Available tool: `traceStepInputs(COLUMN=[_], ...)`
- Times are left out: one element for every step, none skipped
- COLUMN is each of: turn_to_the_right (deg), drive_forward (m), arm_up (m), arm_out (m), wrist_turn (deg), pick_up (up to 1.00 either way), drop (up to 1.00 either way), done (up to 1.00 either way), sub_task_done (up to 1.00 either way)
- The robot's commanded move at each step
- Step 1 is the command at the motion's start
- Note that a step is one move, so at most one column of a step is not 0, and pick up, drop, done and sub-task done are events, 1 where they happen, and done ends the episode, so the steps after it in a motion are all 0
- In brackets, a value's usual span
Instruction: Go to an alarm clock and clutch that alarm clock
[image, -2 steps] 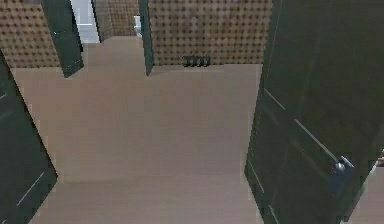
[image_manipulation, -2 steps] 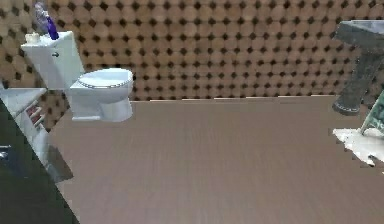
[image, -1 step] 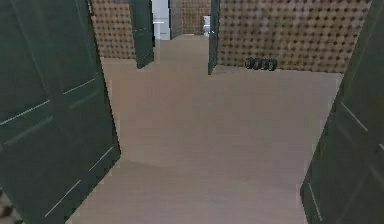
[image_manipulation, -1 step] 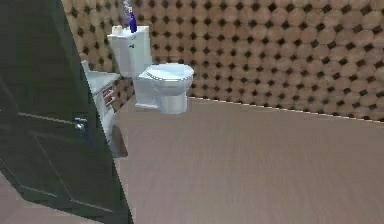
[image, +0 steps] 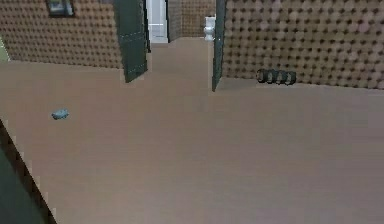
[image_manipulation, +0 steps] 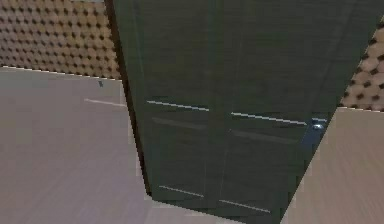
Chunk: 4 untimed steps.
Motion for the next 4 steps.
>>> traceStepInputs(turn_to_the_right=[-6.0,0.0,0.0,0.0], drive_forward=[0.00,0.75,1.00,1.00], arm_up=[0.00,0.00,0.00,0.00], arm_out=[0.00,0.00,0.00,0.00], wrist_turn=[0.0,0.0,0.0,0.0], pick_up=[0.00,0.00,0.00,0.00], drop=[0.00,0.00,0.00,0.00], done=[0.00,0.00,0.00,0.00], sub_task_done=[0.00,0.00,0.00,0.00])
